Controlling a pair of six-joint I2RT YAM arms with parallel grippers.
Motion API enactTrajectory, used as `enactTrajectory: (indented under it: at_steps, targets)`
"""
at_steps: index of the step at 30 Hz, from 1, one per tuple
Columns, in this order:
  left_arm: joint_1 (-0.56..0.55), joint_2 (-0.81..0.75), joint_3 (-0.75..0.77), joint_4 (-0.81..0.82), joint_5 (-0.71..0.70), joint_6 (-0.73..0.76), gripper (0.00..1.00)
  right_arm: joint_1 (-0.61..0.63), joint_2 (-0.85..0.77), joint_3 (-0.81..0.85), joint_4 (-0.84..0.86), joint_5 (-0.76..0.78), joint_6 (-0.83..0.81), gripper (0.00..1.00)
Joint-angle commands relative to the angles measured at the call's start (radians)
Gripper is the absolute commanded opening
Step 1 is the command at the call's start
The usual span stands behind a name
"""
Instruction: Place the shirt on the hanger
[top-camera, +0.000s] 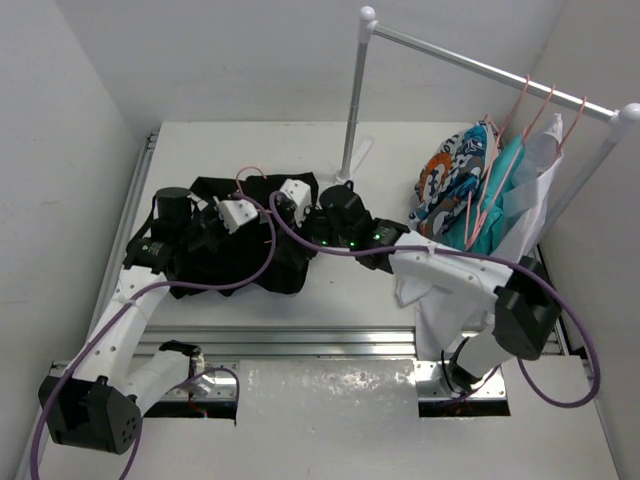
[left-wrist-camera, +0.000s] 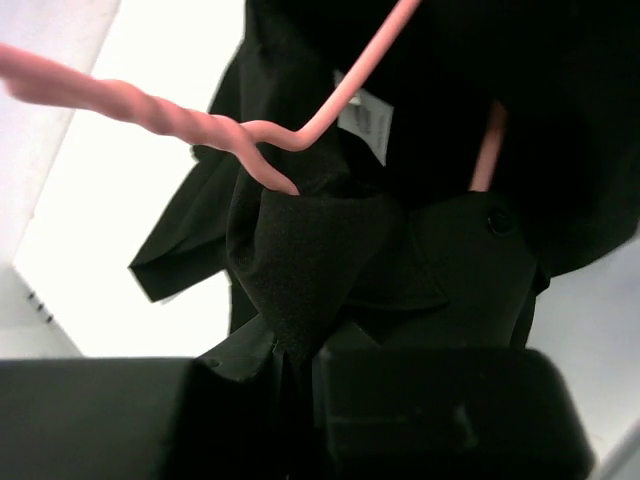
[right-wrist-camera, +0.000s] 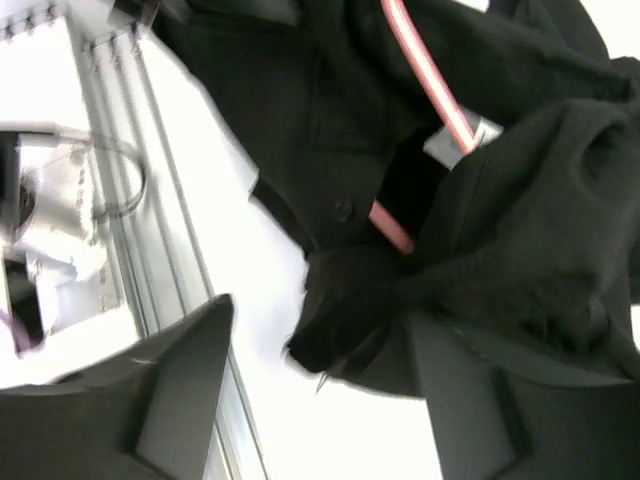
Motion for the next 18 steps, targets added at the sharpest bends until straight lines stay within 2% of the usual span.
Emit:
enactTrajectory:
  at_steps: [1, 2, 3, 5, 6, 8, 9, 11, 12, 13, 14, 17, 18]
  targets:
    - [-0.011, -0.038, 0.038, -0.042, 0.098, 0.032, 0.0, -0.028, -0.156, -0.087, 0.0, -0.118, -0.125, 0.74]
    - [-0.009, -0.04, 0.034, -0.049, 0.097, 0.042, 0.0, -0.041, -0.205, -0.124, 0.012, -0.126, -0.126, 0.83]
    - [-0.009, -0.037, 0.032, -0.059, 0.104, 0.052, 0.0, -0.061, -0.302, -0.188, 0.023, -0.139, -0.124, 0.84]
    - [-0.009, -0.028, 0.035, -0.097, 0.136, 0.093, 0.0, -0.062, -0.39, -0.239, 0.071, -0.143, -0.129, 0.85]
    - [-0.009, -0.028, 0.038, -0.109, 0.179, 0.105, 0.0, -0.062, -0.452, -0.273, 0.087, -0.173, -0.135, 0.8]
    - [-0.011, -0.029, 0.055, -0.16, 0.269, 0.15, 0.0, -0.064, -0.477, -0.278, 0.132, -0.202, -0.139, 0.68]
    - [-0.011, -0.032, 0.066, -0.189, 0.3, 0.165, 0.0, -0.064, -0.467, -0.265, 0.134, -0.21, -0.139, 0.52]
    - [-0.011, -0.037, 0.075, -0.213, 0.37, 0.168, 0.0, -0.068, -0.401, -0.204, 0.118, -0.209, -0.133, 0.29]
    - [-0.011, -0.04, 0.083, -0.22, 0.387, 0.173, 0.0, -0.073, -0.372, -0.18, 0.112, -0.218, -0.132, 0.27]
    - [-0.011, -0.043, 0.086, -0.226, 0.409, 0.174, 0.0, -0.076, -0.341, -0.126, 0.103, -0.231, -0.132, 0.29]
    - [-0.011, -0.045, 0.089, -0.238, 0.416, 0.176, 0.0, -0.076, -0.309, -0.098, 0.085, -0.242, -0.138, 0.41]
    - [-0.011, -0.051, 0.095, -0.25, 0.434, 0.182, 0.0, -0.076, -0.195, -0.021, 0.094, -0.293, -0.144, 0.55]
    - [-0.011, -0.052, 0.1, -0.258, 0.439, 0.19, 0.0, -0.076, -0.15, -0.009, 0.101, -0.305, -0.144, 0.56]
